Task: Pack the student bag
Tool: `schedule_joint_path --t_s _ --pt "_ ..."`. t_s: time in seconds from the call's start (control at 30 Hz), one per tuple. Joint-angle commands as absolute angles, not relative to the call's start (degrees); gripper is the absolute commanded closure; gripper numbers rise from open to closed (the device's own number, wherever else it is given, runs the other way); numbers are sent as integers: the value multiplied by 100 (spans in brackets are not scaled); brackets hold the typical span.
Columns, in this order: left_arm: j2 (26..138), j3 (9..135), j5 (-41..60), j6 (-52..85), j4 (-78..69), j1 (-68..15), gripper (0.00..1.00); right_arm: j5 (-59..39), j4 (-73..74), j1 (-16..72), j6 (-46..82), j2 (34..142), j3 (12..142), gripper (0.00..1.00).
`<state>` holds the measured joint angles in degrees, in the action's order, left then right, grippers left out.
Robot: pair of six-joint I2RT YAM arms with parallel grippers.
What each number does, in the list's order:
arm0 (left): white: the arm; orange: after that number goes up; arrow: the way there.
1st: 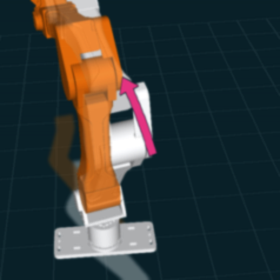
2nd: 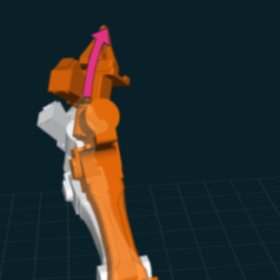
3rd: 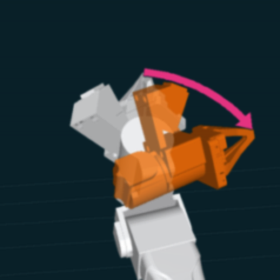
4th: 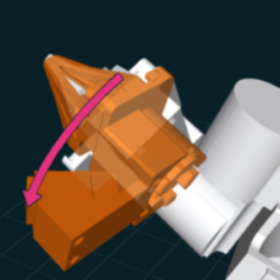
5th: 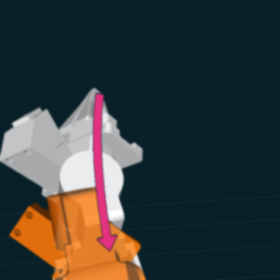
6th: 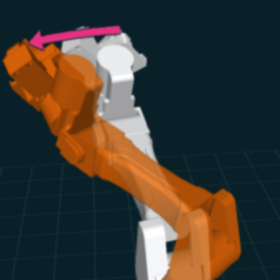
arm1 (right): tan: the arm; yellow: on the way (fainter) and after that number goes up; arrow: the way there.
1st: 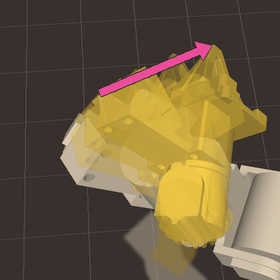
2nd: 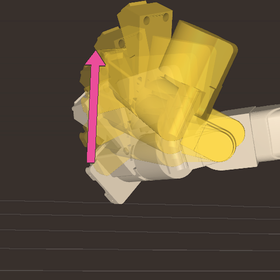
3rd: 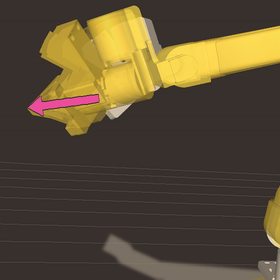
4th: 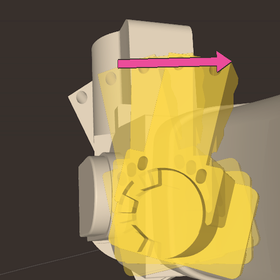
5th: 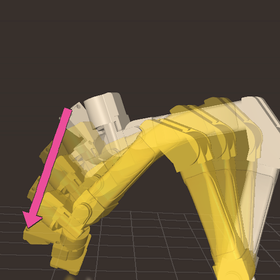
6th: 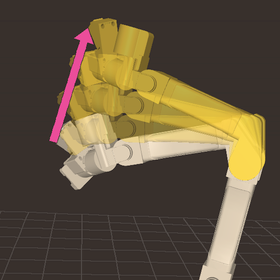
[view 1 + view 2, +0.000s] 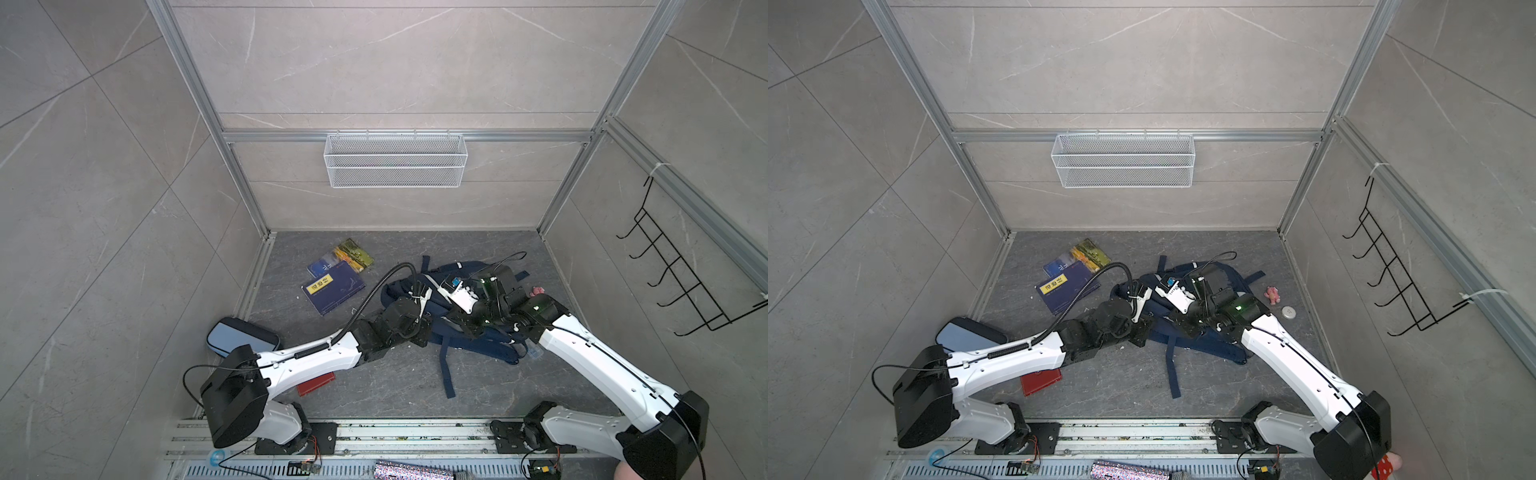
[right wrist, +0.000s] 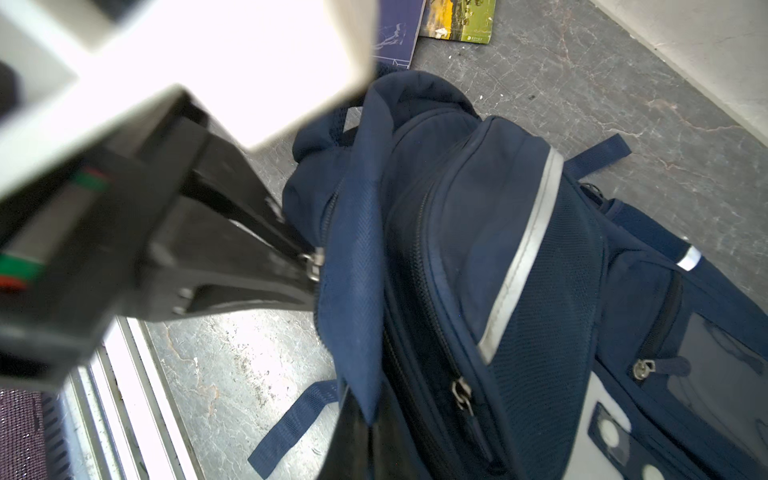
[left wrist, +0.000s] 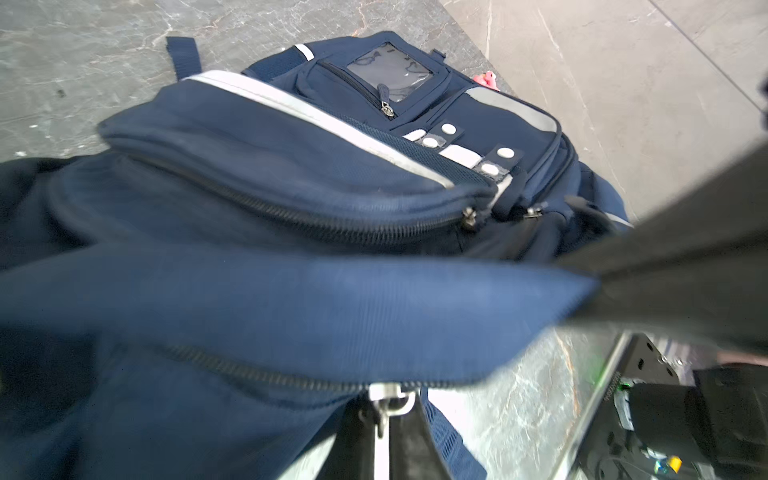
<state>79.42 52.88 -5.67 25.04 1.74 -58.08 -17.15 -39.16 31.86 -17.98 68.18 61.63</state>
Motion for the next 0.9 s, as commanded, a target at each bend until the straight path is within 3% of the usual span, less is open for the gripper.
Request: schedule_joint_path --t_s 0.0,0.4,0.73,0.77,0.8,0.87 --pt "7355 5084 -668 2486 491 -5686 100 -1668 -3690 3183 -1799 6627 6343 100" --pt "6261 4453 -27 2233 1546 -4212 100 -1548 -3898 3119 -2133 6461 6335 100" --pt "5943 4506 316 2200 1836 -3950 100 -1110 -4475 3095 -2709 6197 6271 99" --pt "5848 4453 379 2283 1737 -4027 100 -1169 -4496 3104 -2693 6146 6299 83" --pt "5754 4393 453 2364 1624 -4117 100 -1332 -4544 3117 -2627 6141 6392 62" --pt "5678 4390 671 2475 1511 -4260 100 -1494 -4657 3232 -2465 6238 6641 41"
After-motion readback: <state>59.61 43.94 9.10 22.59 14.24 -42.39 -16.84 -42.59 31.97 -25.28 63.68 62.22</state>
